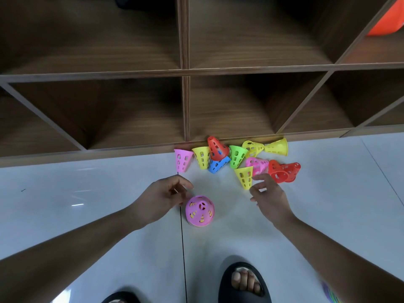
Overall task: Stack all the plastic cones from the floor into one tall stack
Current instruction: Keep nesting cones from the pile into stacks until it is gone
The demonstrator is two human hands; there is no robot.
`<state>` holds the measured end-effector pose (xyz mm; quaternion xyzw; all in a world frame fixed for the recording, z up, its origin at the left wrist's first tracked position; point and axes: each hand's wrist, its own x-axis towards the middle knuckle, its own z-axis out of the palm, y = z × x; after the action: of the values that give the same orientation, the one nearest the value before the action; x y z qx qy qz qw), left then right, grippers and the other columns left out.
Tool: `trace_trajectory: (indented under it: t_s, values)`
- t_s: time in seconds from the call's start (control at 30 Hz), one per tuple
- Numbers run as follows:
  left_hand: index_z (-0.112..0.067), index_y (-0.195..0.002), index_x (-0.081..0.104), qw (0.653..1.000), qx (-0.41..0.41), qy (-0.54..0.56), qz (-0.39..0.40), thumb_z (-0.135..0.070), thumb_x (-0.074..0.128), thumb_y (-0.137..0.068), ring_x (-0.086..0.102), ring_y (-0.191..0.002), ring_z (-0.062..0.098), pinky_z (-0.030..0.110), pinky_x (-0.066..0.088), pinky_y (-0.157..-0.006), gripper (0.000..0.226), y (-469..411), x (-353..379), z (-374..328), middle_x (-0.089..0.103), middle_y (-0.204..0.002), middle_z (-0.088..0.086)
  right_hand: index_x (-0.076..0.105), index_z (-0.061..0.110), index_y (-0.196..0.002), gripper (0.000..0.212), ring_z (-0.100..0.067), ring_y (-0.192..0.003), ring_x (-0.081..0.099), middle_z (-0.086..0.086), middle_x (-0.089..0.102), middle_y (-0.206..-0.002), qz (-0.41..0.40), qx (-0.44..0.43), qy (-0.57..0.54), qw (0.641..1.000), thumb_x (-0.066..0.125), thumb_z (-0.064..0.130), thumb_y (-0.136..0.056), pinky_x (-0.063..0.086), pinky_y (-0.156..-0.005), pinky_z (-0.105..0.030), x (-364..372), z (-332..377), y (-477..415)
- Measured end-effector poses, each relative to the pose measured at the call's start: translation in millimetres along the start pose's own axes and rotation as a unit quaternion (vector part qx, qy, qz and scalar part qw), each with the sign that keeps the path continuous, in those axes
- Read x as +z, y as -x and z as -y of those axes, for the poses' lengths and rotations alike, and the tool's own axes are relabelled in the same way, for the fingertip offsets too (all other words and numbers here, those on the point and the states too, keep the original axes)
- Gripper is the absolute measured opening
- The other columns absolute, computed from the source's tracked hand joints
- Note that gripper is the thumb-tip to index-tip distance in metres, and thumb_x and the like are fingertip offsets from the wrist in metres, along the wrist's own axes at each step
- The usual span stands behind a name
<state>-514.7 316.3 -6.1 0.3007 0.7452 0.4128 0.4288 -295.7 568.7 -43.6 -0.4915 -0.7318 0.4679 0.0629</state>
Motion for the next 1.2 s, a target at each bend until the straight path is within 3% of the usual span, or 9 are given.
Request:
trace_trajectory:
  t_s: [0.17, 0.3, 0.57, 0.7, 0.87, 0.97, 1.07, 1.13, 1.2]
  values:
    - [-0.038, -0.108, 0.073, 0.999, -0.013, -0.046, -0.024, -0.020, 0.071, -0.102, 0.071, -0.083, 0.009, 0.012, 0.049, -0.067, 0.019, -22, -8, 13, 0.073, -0.097, -0.014, 0.054, 0.039, -0.137, 0.052, -0.018, -0.082, 0.075, 0.010, 0.073, -0.097, 0.026, -0.080, 0.114, 0.990, 0.070, 0.018, -0.092, 0.059, -0.078, -0.037, 1, 1, -28]
    - [-0.029, -0.108, 0.071, 0.991, 0.055, -0.106, -0.066, -0.018, 0.071, -0.101, 0.067, -0.089, 0.006, 0.012, 0.050, -0.075, 0.013, -44, -19, 15, 0.072, -0.105, -0.017, 0.053, 0.030, -0.146, 0.059, -0.022, -0.101, 0.069, 0.001, 0.074, -0.109, 0.021, -0.128, 0.184, 0.974, 0.073, 0.016, -0.092, 0.056, -0.086, -0.034, 3, 3, -39]
    - [-0.032, -0.139, 0.058, 0.960, 0.082, -0.245, -0.107, -0.022, 0.068, -0.101, 0.062, -0.122, 0.014, 0.029, 0.049, -0.088, 0.041, -88, -44, 26, 0.060, -0.138, -0.007, 0.062, 0.023, -0.129, 0.044, -0.020, -0.084, 0.066, -0.003, 0.069, -0.108, 0.003, -0.167, 0.206, 0.964, 0.075, 0.010, -0.089, 0.056, -0.079, -0.034, 6, -8, -36]
    - [-0.027, -0.152, 0.050, 0.943, 0.099, -0.311, -0.068, -0.018, 0.067, -0.101, 0.054, -0.134, 0.023, 0.031, 0.048, -0.100, 0.055, -102, -48, 31, 0.054, -0.149, 0.000, 0.063, 0.024, -0.118, 0.037, -0.027, -0.084, 0.069, -0.002, 0.064, -0.106, 0.010, -0.205, 0.243, 0.948, 0.076, 0.009, -0.086, 0.059, -0.073, -0.042, 10, -19, -25]
    - [-0.032, -0.162, 0.035, 0.925, 0.052, -0.373, -0.040, -0.019, 0.060, -0.103, 0.043, -0.145, 0.027, 0.042, 0.051, -0.110, 0.066, -110, -43, 29, 0.044, -0.161, 0.002, 0.065, 0.023, -0.105, 0.023, -0.027, -0.080, 0.068, 0.000, 0.065, -0.095, 0.027, -0.204, 0.267, 0.942, 0.073, 0.009, -0.088, 0.058, -0.069, -0.042, 14, -23, -18]
    - [-0.028, -0.155, 0.047, 0.916, 0.044, -0.396, -0.050, -0.022, 0.059, -0.104, 0.048, -0.139, 0.029, 0.043, 0.052, -0.105, 0.052, -107, -42, 31, 0.054, -0.152, 0.003, 0.062, 0.025, -0.096, 0.017, -0.029, -0.079, 0.067, -0.001, 0.066, -0.091, 0.036, -0.202, 0.282, 0.937, 0.071, 0.012, -0.089, 0.057, -0.067, -0.043, 16, -24, -17]
    - [-0.025, -0.120, 0.067, 0.914, 0.050, -0.399, -0.060, -0.029, 0.060, -0.105, 0.064, -0.109, 0.029, 0.040, 0.056, -0.085, 0.017, -96, -42, 43, 0.071, -0.115, 0.002, 0.062, 0.025, -0.104, 0.022, -0.031, -0.084, 0.069, 0.000, 0.069, -0.097, 0.037, -0.194, 0.296, 0.934, 0.070, 0.012, -0.088, 0.058, -0.069, -0.042, 14, -25, -15]
    - [-0.023, -0.099, 0.068, 0.917, 0.062, -0.386, -0.073, -0.033, 0.059, -0.106, 0.064, -0.087, 0.026, 0.038, 0.055, -0.072, 0.015, -87, -40, 49, 0.070, -0.094, 0.000, 0.062, 0.026, -0.114, 0.030, -0.030, -0.085, 0.070, 0.002, 0.070, -0.102, 0.030, -0.193, 0.309, 0.931, 0.070, 0.013, -0.088, 0.058, -0.070, -0.040, 11, -24, -14]
    - [-0.021, -0.093, 0.068, 0.922, 0.070, -0.369, -0.092, -0.031, 0.061, -0.105, 0.060, -0.080, 0.023, 0.036, 0.052, -0.068, 0.017, -77, -36, 53, 0.067, -0.086, 0.000, 0.061, 0.028, -0.117, 0.034, -0.031, -0.085, 0.072, 0.003, 0.068, -0.105, 0.020, -0.202, 0.324, 0.924, 0.069, 0.014, -0.088, 0.059, -0.067, -0.041, 8, -24, -12]
